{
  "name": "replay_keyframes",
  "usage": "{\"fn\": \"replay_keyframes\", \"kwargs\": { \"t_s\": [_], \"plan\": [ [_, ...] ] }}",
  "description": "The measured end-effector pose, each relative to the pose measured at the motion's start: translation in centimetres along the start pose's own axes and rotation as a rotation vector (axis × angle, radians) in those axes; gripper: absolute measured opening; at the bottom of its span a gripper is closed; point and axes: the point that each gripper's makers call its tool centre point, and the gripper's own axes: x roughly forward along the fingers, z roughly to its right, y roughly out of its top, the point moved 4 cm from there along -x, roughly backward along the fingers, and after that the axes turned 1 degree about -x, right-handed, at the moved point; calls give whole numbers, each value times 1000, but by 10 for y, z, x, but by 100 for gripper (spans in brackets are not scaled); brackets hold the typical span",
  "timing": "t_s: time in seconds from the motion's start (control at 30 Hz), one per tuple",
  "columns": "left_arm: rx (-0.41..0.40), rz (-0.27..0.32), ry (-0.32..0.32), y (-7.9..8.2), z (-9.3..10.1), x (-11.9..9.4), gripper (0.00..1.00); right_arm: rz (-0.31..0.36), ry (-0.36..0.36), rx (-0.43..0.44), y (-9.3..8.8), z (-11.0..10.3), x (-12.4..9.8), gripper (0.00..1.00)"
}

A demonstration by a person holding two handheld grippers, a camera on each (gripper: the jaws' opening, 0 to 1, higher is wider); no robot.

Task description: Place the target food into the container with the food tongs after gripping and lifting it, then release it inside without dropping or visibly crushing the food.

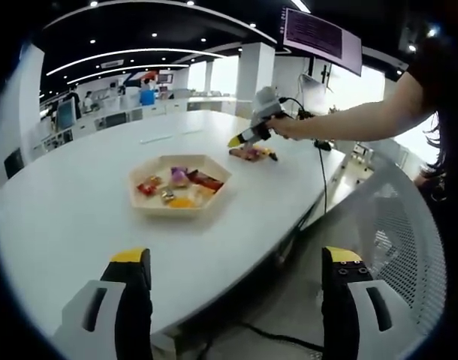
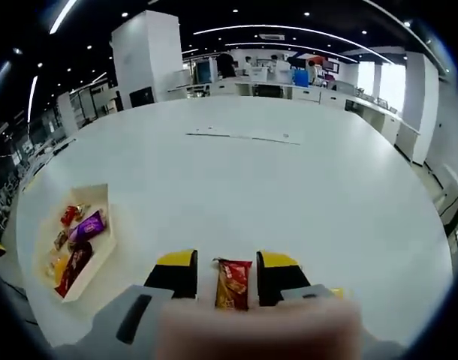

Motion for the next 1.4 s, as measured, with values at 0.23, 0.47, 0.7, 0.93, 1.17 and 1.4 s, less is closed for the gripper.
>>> {"fn": "replay_keyframes", "kwargs": {
  "t_s": [0.23, 0.47, 0.7, 0.93, 1.17, 1.4],
  "plan": [
    [2, -3, 2, 0, 0, 0, 92, -16, -41, -45, 1, 1, 2, 24],
    [5, -9, 2, -1, 0, 0, 91, 1, -59, -81, 1, 4, 1, 23],
    [5, -1, 2, 0, 0, 0, 92, 9, -56, -75, 4, 7, -7, 23],
    [6, 0, 0, 0, 1, 0, 92, 28, -51, -61, 15, 8, -20, 23],
    [9, -7, -9, -1, 2, 0, 91, 60, -49, -75, 39, 4, -38, 23],
    [11, 0, -16, 0, 2, 0, 91, 115, -44, -93, 67, 1, -59, 23]
  ]
}}
